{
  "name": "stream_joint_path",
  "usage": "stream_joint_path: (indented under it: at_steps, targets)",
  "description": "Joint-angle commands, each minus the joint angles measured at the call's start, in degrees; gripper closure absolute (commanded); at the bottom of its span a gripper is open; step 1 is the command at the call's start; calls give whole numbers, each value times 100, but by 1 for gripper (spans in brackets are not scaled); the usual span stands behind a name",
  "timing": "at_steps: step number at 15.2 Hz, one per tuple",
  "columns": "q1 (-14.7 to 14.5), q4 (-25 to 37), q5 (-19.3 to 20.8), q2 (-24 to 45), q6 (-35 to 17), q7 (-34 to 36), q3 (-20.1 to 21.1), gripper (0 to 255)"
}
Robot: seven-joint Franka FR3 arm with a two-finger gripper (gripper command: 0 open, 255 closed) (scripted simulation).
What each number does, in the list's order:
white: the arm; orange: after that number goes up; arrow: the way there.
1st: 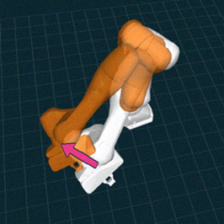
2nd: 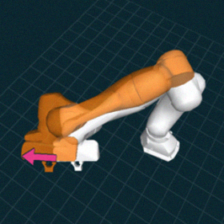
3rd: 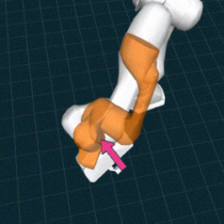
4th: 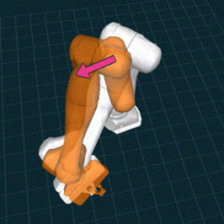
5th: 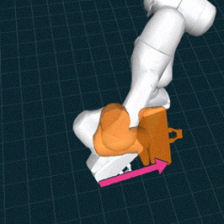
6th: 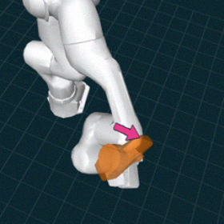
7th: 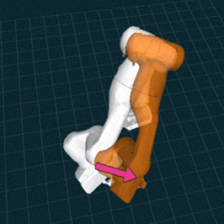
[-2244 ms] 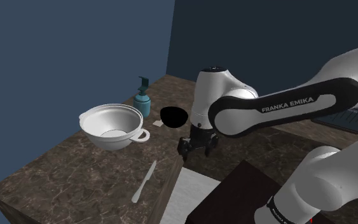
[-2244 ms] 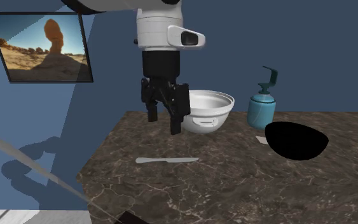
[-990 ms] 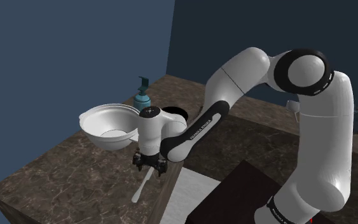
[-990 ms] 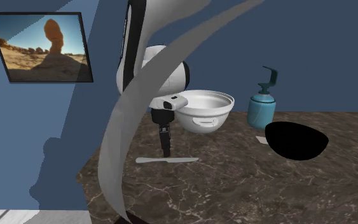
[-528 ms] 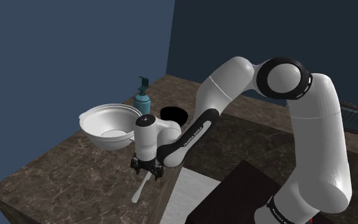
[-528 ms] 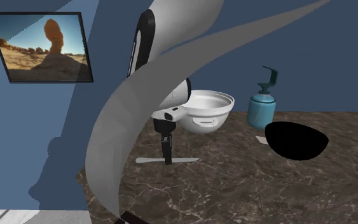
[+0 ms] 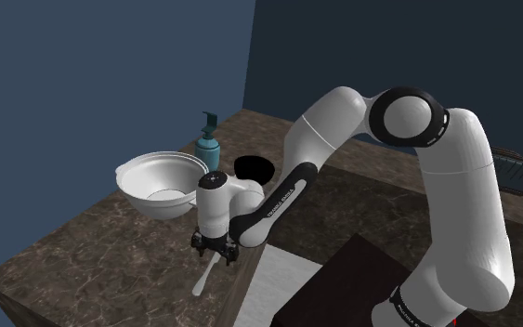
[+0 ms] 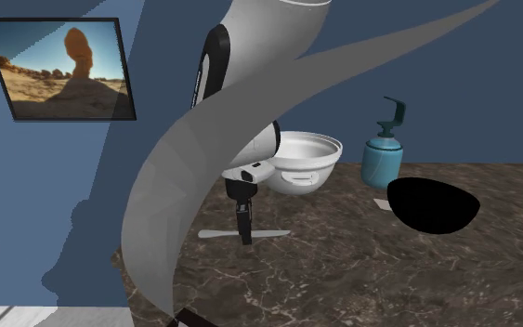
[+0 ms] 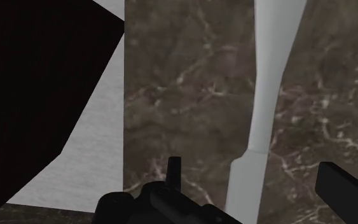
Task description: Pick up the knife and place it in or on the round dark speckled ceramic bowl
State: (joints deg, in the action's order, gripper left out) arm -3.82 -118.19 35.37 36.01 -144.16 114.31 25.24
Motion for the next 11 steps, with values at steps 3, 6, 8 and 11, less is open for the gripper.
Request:
stream_joint_path:
  at_steps: [3, 6, 8, 11]
  targets:
    - [0, 0, 0, 0, 0, 0, 0, 255]
    - [-30, -69, 65, 24, -94, 71, -46, 255]
    - [-6, -75, 47, 1, -78, 42, -32, 255]
    - [-12, -1, -11, -3, -5, -7, -12, 255]
